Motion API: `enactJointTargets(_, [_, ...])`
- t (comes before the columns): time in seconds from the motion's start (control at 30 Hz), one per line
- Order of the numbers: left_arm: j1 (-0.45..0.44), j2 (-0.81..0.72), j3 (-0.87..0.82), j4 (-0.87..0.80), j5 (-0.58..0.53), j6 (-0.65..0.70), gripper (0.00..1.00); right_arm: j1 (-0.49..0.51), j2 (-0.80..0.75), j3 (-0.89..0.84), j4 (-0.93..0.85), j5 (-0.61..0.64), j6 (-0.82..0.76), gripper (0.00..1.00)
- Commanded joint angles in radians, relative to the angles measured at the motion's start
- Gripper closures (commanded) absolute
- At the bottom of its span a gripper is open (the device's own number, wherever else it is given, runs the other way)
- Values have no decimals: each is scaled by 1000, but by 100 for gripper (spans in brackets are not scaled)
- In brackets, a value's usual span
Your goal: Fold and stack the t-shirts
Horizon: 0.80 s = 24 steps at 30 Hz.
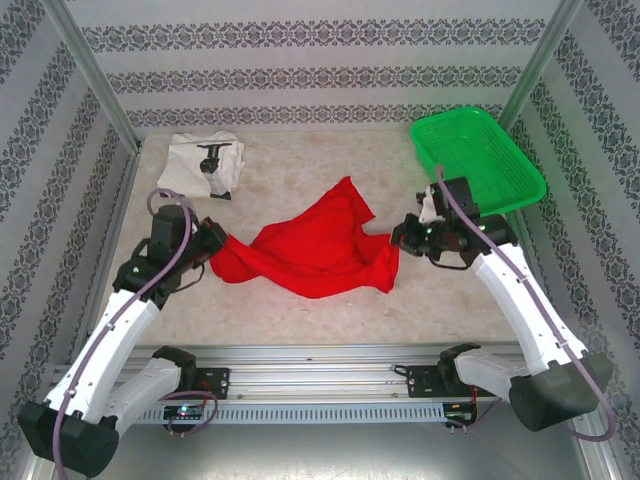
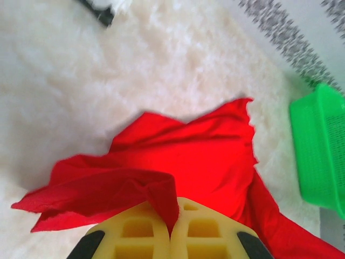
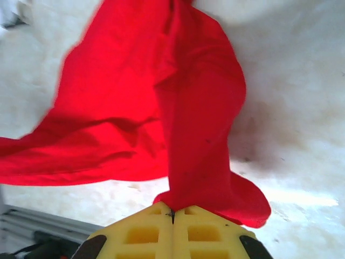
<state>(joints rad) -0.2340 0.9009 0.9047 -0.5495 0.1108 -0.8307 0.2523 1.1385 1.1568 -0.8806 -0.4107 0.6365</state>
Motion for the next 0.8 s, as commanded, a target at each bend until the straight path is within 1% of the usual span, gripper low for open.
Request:
enactJointTargets(0.0, [52, 61, 173, -7, 32, 119, 100, -50, 32, 143, 75, -180, -13, 100])
enactJointTargets(0.13, [125, 194, 462, -36, 74, 206, 100, -143, 100, 360, 145, -315, 39, 100])
enactJointTargets(0.27, [221, 337, 791, -71, 106, 252, 100, -265, 145, 541, 301, -446, 197, 100])
enactJointTargets(0.4, [297, 452, 1077, -82, 133, 249, 100, -382, 175, 667, 466, -506, 357, 100])
enactJointTargets(0.6, [351, 609, 1407, -90, 190, 235, 100, -491, 236, 826, 606, -555, 516, 100])
enactJointTargets(0.7, [373, 664, 1534, -91, 209, 228, 100, -535, 269, 909, 660, -571, 593, 100])
enactJointTargets(0.77, [389, 683, 1572, -81, 219, 214, 100, -553, 295, 966, 667, -579, 625, 100])
